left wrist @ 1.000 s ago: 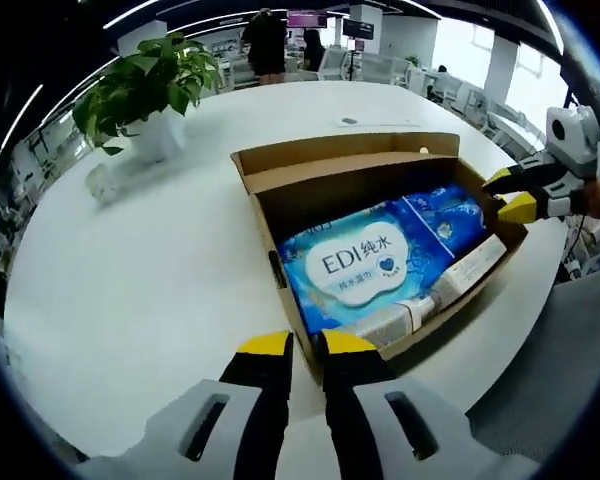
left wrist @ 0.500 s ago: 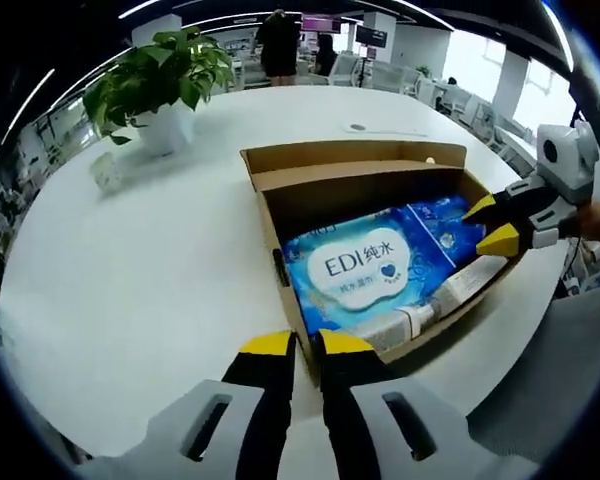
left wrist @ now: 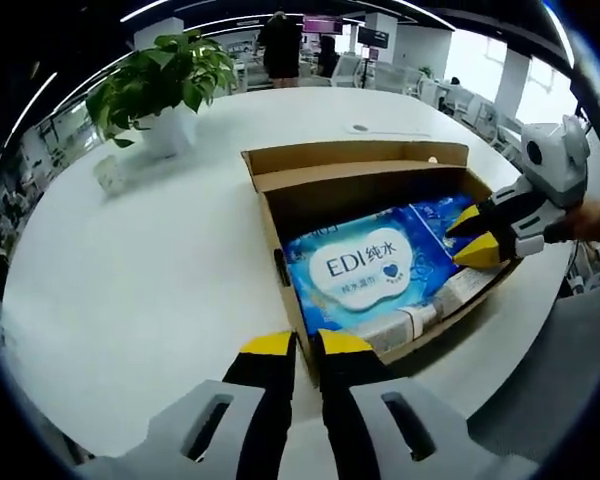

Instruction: Operate the shoe box by opening the lid, removing the specified soft item, and placing it in the target area until the item is outside and the box remains undamaged.

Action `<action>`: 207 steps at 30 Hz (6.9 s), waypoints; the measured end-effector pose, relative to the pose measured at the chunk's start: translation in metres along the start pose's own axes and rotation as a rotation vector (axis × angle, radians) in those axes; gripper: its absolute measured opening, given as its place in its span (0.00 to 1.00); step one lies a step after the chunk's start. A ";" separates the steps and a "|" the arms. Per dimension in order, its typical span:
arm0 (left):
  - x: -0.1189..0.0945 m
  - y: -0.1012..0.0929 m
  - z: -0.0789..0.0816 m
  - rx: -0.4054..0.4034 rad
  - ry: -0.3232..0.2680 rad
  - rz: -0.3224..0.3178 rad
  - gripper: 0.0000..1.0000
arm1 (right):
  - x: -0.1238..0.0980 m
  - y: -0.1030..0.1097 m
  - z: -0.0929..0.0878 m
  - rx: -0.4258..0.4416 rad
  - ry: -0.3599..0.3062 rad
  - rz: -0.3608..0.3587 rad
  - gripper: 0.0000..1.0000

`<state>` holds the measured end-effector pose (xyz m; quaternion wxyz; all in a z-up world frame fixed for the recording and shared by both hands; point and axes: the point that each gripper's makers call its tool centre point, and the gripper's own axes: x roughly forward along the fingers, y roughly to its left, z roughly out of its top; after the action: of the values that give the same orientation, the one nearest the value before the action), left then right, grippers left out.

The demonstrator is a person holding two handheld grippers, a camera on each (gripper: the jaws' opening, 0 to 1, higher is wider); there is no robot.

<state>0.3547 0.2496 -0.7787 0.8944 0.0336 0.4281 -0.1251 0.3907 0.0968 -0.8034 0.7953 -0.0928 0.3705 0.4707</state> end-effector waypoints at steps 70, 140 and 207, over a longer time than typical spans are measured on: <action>0.000 0.002 -0.002 -0.012 0.013 0.016 0.06 | -0.010 -0.017 0.043 0.035 -0.064 -0.090 0.00; 0.080 -0.067 0.003 -0.055 0.278 -0.266 0.11 | -0.039 -0.049 0.012 0.154 -0.120 -0.146 0.00; 0.018 -0.127 0.093 0.052 0.032 -0.344 0.00 | -0.130 -0.086 0.011 0.268 -0.227 -0.219 0.00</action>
<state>0.4037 0.1077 -0.7281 0.8517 -0.0150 0.4383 -0.2868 0.4298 -0.0326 -0.7247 0.8836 0.0278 0.3255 0.3355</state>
